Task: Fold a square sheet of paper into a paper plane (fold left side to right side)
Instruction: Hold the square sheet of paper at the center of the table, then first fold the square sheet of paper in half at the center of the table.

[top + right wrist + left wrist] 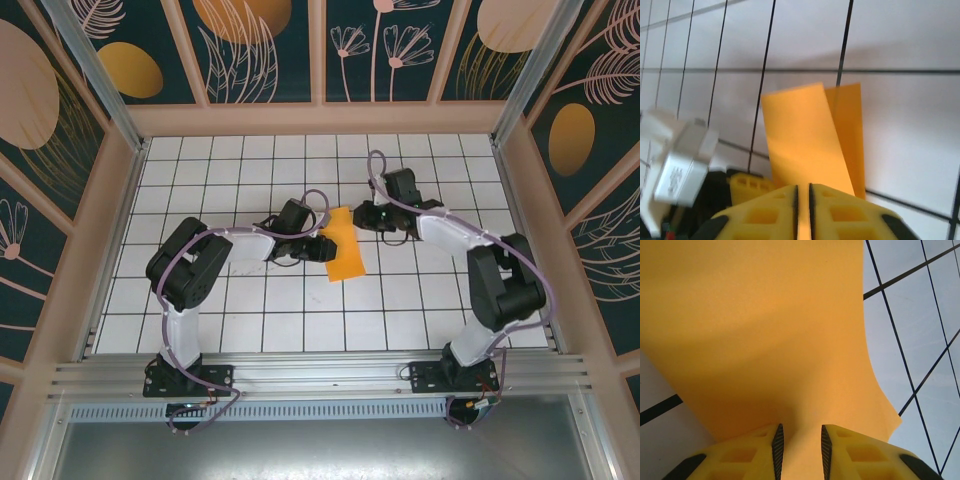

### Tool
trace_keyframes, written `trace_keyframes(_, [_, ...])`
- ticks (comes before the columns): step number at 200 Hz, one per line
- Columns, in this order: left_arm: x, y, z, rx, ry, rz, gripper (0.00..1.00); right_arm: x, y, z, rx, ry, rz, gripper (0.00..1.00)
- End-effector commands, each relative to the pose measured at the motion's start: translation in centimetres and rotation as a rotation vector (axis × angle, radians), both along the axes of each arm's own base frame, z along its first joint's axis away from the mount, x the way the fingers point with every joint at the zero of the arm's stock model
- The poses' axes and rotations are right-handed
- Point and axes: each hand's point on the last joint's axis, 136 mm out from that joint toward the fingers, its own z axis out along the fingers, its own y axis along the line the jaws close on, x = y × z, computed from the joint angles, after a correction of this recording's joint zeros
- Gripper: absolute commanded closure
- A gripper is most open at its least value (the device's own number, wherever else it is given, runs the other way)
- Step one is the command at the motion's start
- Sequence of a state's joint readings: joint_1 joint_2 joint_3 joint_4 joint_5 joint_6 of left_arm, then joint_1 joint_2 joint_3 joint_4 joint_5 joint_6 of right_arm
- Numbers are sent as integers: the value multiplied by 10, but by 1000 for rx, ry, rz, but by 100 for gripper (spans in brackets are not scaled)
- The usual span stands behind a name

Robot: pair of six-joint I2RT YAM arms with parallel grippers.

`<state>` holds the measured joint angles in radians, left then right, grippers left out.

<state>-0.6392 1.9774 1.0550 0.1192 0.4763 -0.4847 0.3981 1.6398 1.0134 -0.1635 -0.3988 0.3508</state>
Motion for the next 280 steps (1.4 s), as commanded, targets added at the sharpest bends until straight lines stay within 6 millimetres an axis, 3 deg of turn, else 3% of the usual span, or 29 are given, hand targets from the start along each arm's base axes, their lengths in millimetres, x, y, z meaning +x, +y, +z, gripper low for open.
trace_keyframes(1, [-23, 21, -34, 119, 101, 29, 71, -54, -1, -39, -24, 187, 40, 95])
trace_keyframes(29, [-22, 21, -32, 118, 97, 33, 71, -83, 17, -65, -13, 278, 89, 97])
trace_keyframes(85, [-19, 18, -21, 100, 78, 32, 71, -91, -1, -104, -142, 362, 50, 97])
trace_keyframes(134, [1, 2, 21, -10, 32, 32, 68, -108, -16, -124, -219, 426, 55, 97])
trace_keyframes(151, [8, -1, 27, -24, 20, 35, 68, -108, -16, -125, -222, 431, 57, 97])
trace_keyframes(227, [15, 4, -3, 22, 31, 68, 68, -109, -19, -128, -243, 440, 62, 97])
trace_keyframes(280, [35, 24, -11, 70, 5, 148, 67, -115, -25, -132, -270, 459, 63, 97])
